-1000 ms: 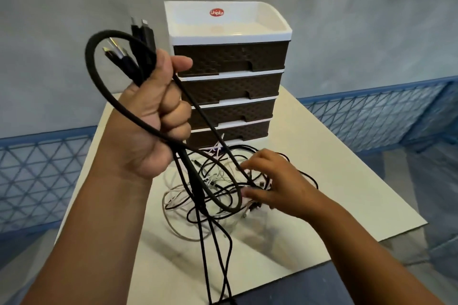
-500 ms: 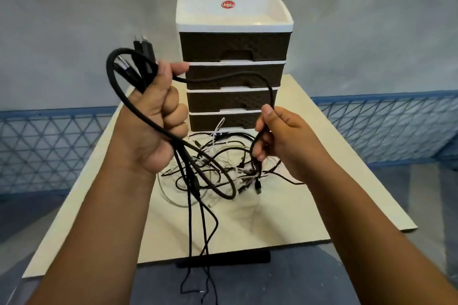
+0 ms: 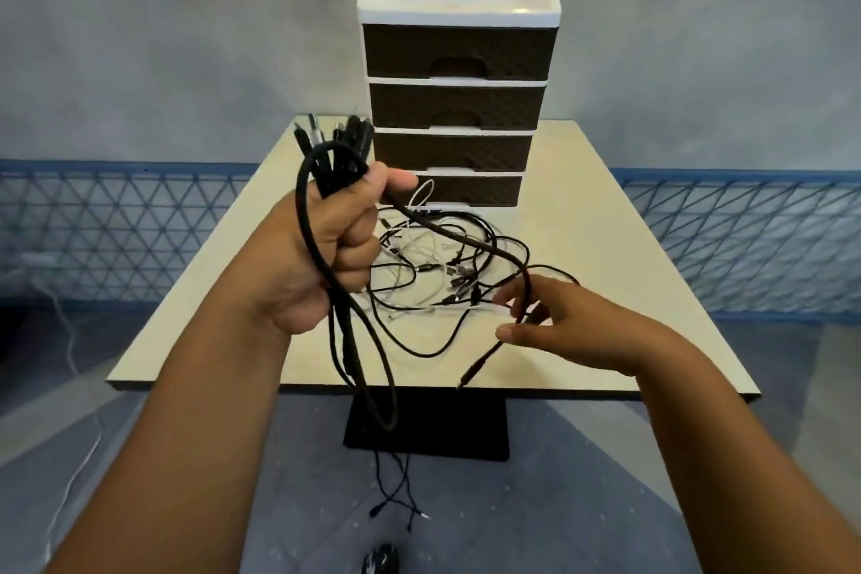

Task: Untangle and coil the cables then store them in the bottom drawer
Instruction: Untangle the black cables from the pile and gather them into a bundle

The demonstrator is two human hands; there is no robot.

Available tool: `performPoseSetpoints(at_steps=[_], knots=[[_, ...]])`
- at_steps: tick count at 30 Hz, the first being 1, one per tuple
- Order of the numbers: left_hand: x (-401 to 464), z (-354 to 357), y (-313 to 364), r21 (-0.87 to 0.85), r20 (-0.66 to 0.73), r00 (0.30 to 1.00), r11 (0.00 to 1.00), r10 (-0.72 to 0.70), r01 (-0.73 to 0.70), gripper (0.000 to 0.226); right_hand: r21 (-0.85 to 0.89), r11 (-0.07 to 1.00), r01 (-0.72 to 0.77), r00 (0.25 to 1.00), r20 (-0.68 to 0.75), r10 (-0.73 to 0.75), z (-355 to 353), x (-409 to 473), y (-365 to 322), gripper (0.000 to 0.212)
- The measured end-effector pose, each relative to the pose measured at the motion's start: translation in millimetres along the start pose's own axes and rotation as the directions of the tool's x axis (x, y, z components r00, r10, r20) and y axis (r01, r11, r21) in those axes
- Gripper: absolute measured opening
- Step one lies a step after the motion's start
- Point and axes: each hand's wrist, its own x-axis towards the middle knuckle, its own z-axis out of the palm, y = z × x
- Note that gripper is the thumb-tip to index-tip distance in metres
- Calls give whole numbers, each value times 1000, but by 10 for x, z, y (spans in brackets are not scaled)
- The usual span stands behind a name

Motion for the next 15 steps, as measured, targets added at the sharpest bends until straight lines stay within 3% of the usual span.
performPoseSetpoints(at_steps=[2,4,7,10,15], knots=[[-105,94,-35,53,63,996,997,-67,63,21,129,981,144,989,-34,-140,4,-194,-85,49],[-194,218,-68,94,133,983,989,-124,112,21,279,905,320,946,-138,-292,23,-372,-271,53],[-284,387,-114,147,219,956,975,-196,166,19,373,795,479,876,-270,-401,104,-545,-509,32],[-332,471,-163,220,200,954,959,-223,178,28,495,752,435,899,-293,-327,238,-582,-450,36],[-347,393,-239,269,-37,978,940,-205,207,22,610,727,315,946,-260,-192,462,-655,-30,36]])
